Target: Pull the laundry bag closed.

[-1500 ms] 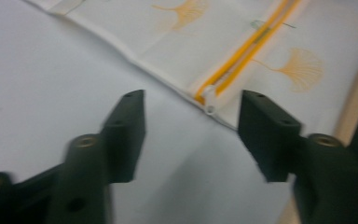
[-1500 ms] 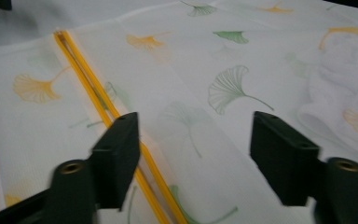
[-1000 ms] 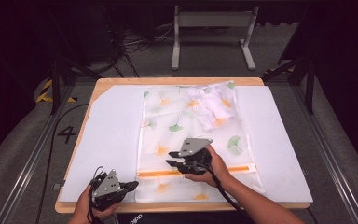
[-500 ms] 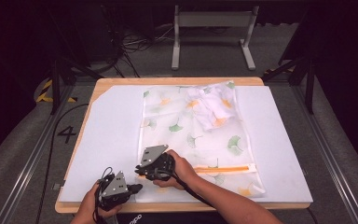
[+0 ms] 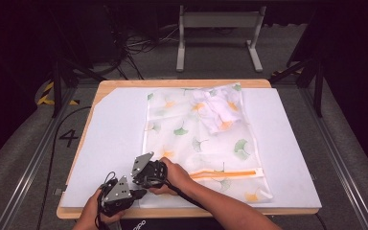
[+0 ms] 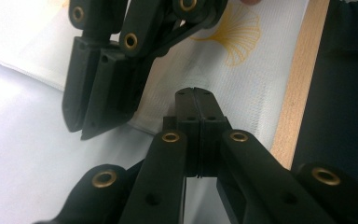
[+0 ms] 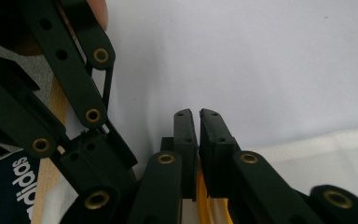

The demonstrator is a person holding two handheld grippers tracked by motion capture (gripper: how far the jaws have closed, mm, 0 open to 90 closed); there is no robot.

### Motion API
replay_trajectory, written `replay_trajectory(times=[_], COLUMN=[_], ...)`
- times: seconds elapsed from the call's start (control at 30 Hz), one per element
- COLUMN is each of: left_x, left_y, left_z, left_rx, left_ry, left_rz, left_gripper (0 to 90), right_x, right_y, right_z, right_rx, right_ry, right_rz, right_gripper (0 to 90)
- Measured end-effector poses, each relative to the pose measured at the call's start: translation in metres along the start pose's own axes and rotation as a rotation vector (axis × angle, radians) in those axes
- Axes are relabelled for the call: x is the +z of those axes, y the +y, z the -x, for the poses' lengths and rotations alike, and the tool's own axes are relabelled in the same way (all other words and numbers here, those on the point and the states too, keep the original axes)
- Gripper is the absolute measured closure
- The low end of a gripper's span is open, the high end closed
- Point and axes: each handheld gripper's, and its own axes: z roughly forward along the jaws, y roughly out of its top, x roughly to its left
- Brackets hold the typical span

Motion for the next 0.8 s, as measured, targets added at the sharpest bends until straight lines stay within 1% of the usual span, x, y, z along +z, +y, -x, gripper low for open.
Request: replay_trajectory(times=[0.1,0.17,0.23,0.27,0.37,0.47,0.5,0.53,0.6,0.67,0.7,0.73,0.8], left_x=[0.0,0.0,0.0,0.0,0.0,0.0,0.0,0.0,0.0,0.0,0.0,0.0,0.0], left_y=[0.0,0.0,0.0,0.0,0.0,-0.001,-0.001,-0.001,-0.001,-0.001,-0.001,-0.001,-0.001], left_z=[0.0,0.0,0.0,0.0,0.0,-0.001,-0.001,-0.001,-0.001,-0.001,-0.001,-0.001,-0.001], left_rx=[0.002,-0.001,-0.001,0.001,0.002,-0.01,-0.01,-0.006,-0.007,-0.009,-0.007,-0.006,-0.006], left_ry=[0.001,-0.001,-0.001,0.0,0.001,-0.009,-0.007,-0.006,-0.006,-0.006,-0.004,-0.004,-0.007], left_rz=[0.003,0.004,0.005,0.004,0.001,0.007,0.007,0.007,0.006,0.008,0.005,0.005,0.004], left_gripper=[90.0,90.0,90.0,90.0,90.0,90.0,90.0,90.0,90.0,90.0,90.0,90.0,90.0], right_x=[-0.004,-0.009,-0.011,-0.012,-0.018,-0.022,-0.024,-0.025,-0.027,-0.027,-0.027,-0.026,-0.024], right_y=[-0.002,-0.007,-0.008,-0.01,-0.016,-0.02,-0.021,-0.021,-0.021,-0.018,-0.017,-0.015,-0.01], right_z=[-0.001,-0.001,-0.001,-0.001,0.0,0.003,0.004,0.004,0.005,0.004,0.003,0.002,0.001], right_rx=[-0.001,-0.018,-0.016,-0.021,-0.007,0.009,0.002,-0.004,-0.01,-0.032,-0.03,-0.016,-0.023], right_ry=[0.006,0.01,0.01,0.003,-0.021,-0.021,-0.029,-0.038,-0.041,-0.048,-0.047,-0.044,-0.041], right_rz=[0.003,-0.005,-0.008,-0.013,-0.02,-0.019,-0.024,-0.026,-0.025,-0.034,-0.034,-0.035,-0.058], right_gripper=[86.3,86.6,86.5,86.5,84.3,81.9,80.8,80.1,79.2,77.7,77.1,76.8,74.0])
